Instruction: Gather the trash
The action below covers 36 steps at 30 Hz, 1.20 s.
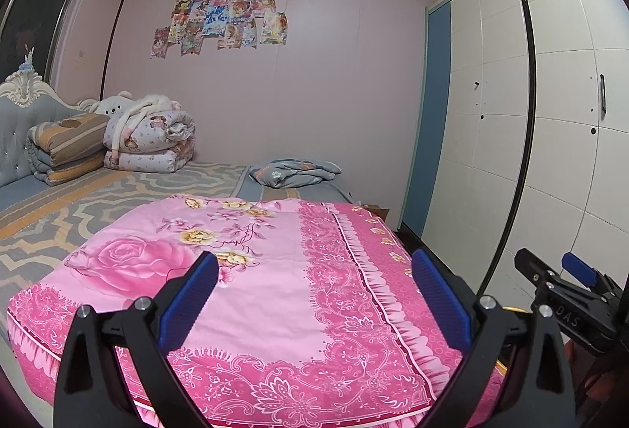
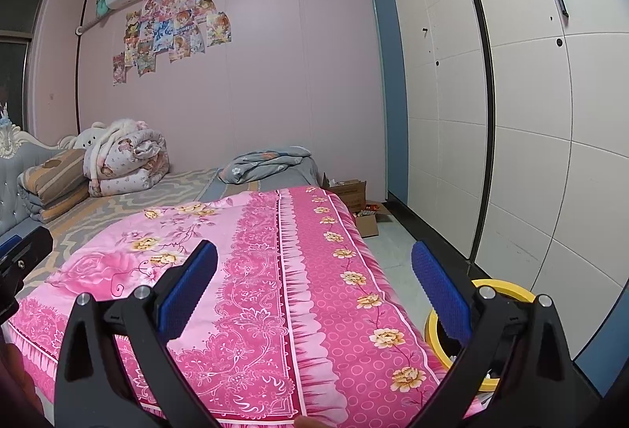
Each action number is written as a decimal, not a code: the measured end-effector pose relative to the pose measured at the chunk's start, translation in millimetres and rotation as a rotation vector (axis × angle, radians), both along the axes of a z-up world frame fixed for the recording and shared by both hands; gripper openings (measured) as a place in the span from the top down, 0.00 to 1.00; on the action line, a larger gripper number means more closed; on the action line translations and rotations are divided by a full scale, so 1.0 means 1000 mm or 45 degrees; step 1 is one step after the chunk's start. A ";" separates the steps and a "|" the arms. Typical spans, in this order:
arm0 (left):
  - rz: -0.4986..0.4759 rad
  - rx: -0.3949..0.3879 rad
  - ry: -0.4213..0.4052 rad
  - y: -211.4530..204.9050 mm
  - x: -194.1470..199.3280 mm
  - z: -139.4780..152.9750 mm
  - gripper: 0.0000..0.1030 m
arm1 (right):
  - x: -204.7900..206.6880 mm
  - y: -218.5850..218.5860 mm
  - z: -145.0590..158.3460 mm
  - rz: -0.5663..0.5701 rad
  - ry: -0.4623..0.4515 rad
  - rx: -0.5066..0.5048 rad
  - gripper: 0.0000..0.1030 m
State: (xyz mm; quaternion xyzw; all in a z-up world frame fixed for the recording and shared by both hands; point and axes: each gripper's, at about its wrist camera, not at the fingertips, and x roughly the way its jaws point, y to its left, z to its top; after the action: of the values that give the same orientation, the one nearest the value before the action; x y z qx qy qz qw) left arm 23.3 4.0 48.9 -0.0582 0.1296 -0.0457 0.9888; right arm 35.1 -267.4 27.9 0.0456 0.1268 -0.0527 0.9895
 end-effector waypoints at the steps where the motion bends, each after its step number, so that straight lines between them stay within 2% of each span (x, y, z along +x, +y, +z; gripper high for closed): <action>1: 0.000 -0.001 0.002 0.000 0.001 0.000 0.08 | 0.000 0.000 0.000 -0.001 0.002 0.001 0.08; 36: -0.067 -0.017 0.030 -0.008 0.005 -0.006 0.08 | 0.004 -0.009 -0.013 -0.026 0.058 0.032 0.08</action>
State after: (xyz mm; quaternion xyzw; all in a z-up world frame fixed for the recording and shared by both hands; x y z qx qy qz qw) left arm 28.6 -4.1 43.4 -0.0620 0.1423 -0.0719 0.9853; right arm 38.8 -276.3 14.9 0.0581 0.1495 -0.0623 0.9851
